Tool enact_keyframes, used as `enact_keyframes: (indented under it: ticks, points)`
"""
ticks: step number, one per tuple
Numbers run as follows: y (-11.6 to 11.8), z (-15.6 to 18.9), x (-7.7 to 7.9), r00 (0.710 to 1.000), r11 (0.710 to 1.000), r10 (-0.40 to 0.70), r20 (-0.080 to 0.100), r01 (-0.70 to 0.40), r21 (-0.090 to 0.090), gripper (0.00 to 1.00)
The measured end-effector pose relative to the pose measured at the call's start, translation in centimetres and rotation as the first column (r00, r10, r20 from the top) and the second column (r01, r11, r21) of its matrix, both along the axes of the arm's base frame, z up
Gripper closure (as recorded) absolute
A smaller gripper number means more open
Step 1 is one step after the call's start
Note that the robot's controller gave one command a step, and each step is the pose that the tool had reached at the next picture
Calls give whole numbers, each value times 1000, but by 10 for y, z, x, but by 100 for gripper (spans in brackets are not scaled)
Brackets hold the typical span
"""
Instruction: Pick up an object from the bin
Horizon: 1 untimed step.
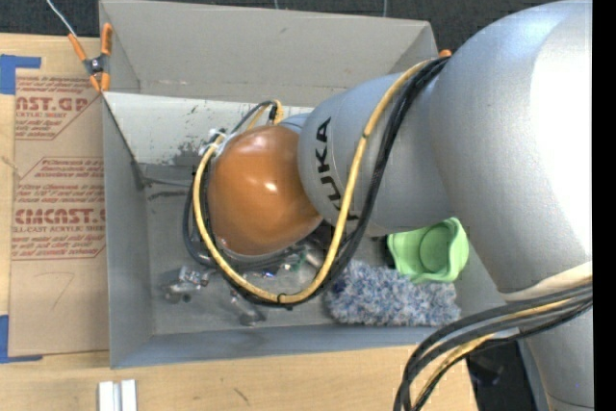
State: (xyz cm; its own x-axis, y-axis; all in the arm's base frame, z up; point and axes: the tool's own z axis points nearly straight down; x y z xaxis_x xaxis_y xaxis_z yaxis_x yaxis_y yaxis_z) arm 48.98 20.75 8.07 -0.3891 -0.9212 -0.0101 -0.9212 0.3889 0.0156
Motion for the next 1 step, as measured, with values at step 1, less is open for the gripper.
enact_keyframes:
  ticks: [1]
  points:
    - [23,14,0,969,969,245,5,-245,5,0]
